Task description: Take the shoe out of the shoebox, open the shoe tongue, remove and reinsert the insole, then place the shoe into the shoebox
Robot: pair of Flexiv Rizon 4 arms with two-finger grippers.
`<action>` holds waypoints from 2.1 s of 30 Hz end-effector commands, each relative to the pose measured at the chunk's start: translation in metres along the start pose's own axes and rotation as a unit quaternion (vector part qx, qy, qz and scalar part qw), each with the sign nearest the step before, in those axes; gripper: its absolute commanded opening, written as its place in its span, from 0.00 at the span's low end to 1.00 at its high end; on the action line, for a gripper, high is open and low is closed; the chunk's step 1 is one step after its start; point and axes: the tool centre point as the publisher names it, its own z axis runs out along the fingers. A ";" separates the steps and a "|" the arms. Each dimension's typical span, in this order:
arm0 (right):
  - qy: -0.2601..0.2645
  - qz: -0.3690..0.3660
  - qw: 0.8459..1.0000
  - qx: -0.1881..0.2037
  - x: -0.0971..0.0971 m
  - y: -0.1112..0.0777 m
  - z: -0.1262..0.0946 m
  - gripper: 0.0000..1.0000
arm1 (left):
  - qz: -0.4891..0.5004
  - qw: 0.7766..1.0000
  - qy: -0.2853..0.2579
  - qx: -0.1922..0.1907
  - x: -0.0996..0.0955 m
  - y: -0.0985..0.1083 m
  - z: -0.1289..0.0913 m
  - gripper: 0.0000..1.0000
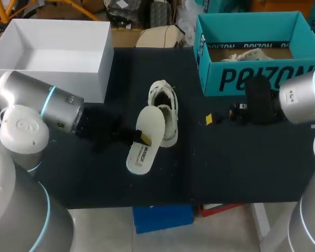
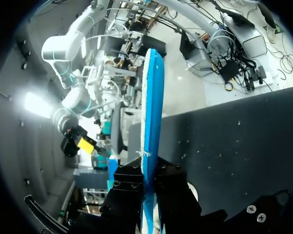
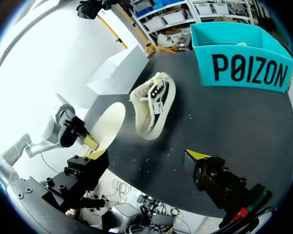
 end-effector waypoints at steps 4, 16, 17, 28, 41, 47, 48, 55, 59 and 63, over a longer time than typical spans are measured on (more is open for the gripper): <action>0.000 -0.005 1.000 0.006 0.013 0.012 0.025 1.00 | -0.008 0.999 0.020 -0.037 0.003 -0.025 -0.024 0.00; -0.009 -0.027 0.999 0.019 0.019 0.015 0.029 1.00 | -0.013 0.999 0.027 -0.035 0.009 -0.036 -0.030 0.00; -0.009 -0.027 0.999 0.019 0.019 0.015 0.029 1.00 | -0.013 0.999 0.027 -0.035 0.009 -0.036 -0.030 0.00; -0.009 -0.027 0.999 0.019 0.019 0.015 0.029 1.00 | -0.013 0.999 0.027 -0.035 0.009 -0.036 -0.030 0.00; 0.007 -0.112 0.993 0.027 0.048 0.024 0.085 1.00 | -0.028 0.999 0.013 0.009 0.021 -0.047 -0.028 0.00; 0.007 -0.112 0.993 0.027 0.048 0.024 0.085 1.00 | -0.040 0.999 0.020 0.021 0.021 -0.050 -0.030 0.00; 0.007 -0.112 0.993 0.027 0.048 0.024 0.085 1.00 | -0.040 0.999 0.020 0.021 0.021 -0.050 -0.030 0.00; 0.007 -0.112 0.993 0.027 0.048 0.024 0.085 1.00 | -0.040 0.999 0.020 0.021 0.021 -0.050 -0.030 0.00; -0.047 -0.198 0.979 0.023 0.054 0.030 0.085 1.00 | -0.040 0.999 0.020 0.021 0.021 -0.050 -0.030 0.00; -0.100 -0.279 0.955 0.015 0.057 0.036 0.086 1.00 | -0.040 0.999 0.020 0.021 0.021 -0.050 -0.030 0.00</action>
